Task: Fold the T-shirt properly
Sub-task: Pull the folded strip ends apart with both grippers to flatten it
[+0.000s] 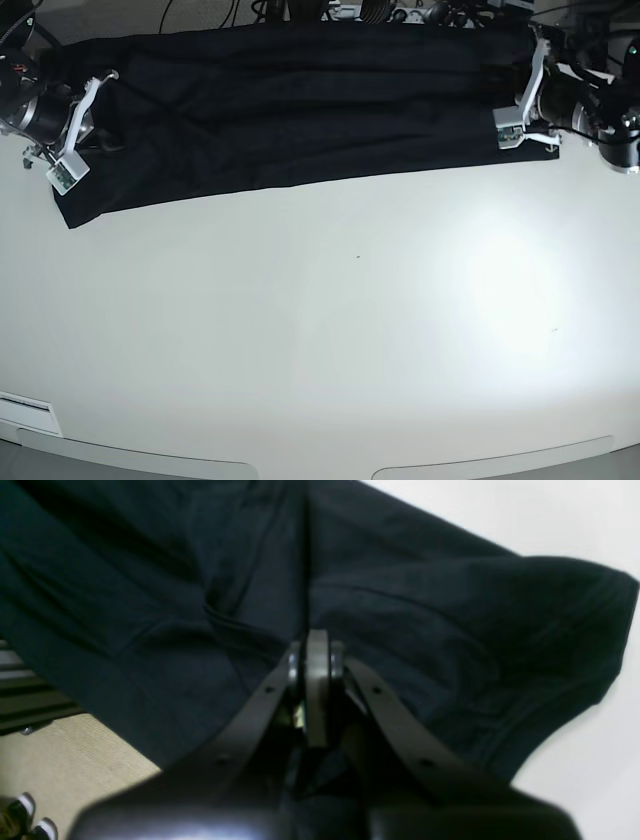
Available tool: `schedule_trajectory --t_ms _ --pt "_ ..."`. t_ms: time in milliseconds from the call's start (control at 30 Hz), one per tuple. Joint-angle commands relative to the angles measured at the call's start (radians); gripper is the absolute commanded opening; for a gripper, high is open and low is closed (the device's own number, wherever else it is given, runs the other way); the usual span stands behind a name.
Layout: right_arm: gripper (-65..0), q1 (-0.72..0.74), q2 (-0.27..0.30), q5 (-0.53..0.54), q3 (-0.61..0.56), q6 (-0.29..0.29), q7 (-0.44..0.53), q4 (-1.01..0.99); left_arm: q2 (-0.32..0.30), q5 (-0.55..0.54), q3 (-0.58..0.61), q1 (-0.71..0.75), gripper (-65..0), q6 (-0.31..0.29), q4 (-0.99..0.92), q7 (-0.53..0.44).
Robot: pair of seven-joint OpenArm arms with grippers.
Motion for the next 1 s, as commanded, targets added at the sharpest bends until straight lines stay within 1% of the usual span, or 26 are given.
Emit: schedule_trajectory --t_ms 0,100,200,267,333,367,400,467,533,633,733,800,833,967 --pt "-65.0 0.005 0.018 0.013 0.010 0.001 0.024 0.002 -0.024 0.031 -0.013 0.010 -65.0 0.017 0.011 -0.023" --pt "-65.0 0.005 0.018 0.012 0.009 0.001 0.041 -0.027 -0.003 0.158 -0.013 0.048 -65.0 0.055 0.011 -0.074" --pt "-65.0 0.005 0.018 0.000 -0.022 0.001 0.072 -0.091 0.040 0.244 -0.013 0.091 -65.0 0.061 0.003 -0.120" --pt "-65.0 0.007 0.018 -0.076 -0.069 0.001 0.136 -0.147 0.072 0.288 -0.013 0.123 -65.0 0.061 -0.013 -0.146" --pt "-65.0 0.016 0.018 -0.197 -0.129 0.001 0.218 -0.204 0.100 0.341 -0.013 0.151 -65.0 0.060 -0.036 -0.176" --pt "-65.0 0.026 0.018 -0.248 -0.159 0.001 0.243 -0.229 0.111 0.374 -0.013 0.163 -65.0 0.058 -0.051 -0.194" --pt "-65.0 0.037 0.019 -0.285 -0.184 0.001 0.251 -0.249 0.123 0.406 -0.013 0.172 -65.0 0.042 -0.070 -0.214" --pt "-65.0 0.057 0.019 -0.321 -0.219 0.001 0.250 -0.271 0.144 0.476 -0.013 0.175 -65.0 0.018 -0.117 -0.241" --pt "-65.0 0.061 0.019 -0.324 -0.225 0.001 0.251 -0.272 0.158 0.550 -0.013 0.172 -65.0 0.010 -0.167 -0.284" --pt "-65.0 0.072 0.019 -0.328 -0.225 0.001 0.247 -0.272 0.158 0.650 -0.013 0.155 -65.0 0.011 -0.241 -0.382" --pt "-65.0 0.084 0.018 -0.323 -0.225 -0.018 0.249 -0.272 0.158 0.660 -0.013 0.087 -65.0 0.011 -0.315 -0.426" --pt "-65.0 0.085 0.018 -0.324 -0.225 -0.027 0.250 -0.272 0.165 0.641 -0.012 0.029 -65.0 0.011 -0.356 -0.447" --pt "-65.0 0.085 0.018 -0.323 -0.225 -0.027 0.251 -0.272 0.176 0.631 -0.012 -0.002 -65.0 0.008 -0.376 -0.447" --pt "-65.0 0.089 0.018 -0.323 -0.225 -0.027 0.251 -0.272 0.250 0.603 -0.012 -0.116 -65.0 -0.043 -0.455 -0.447"
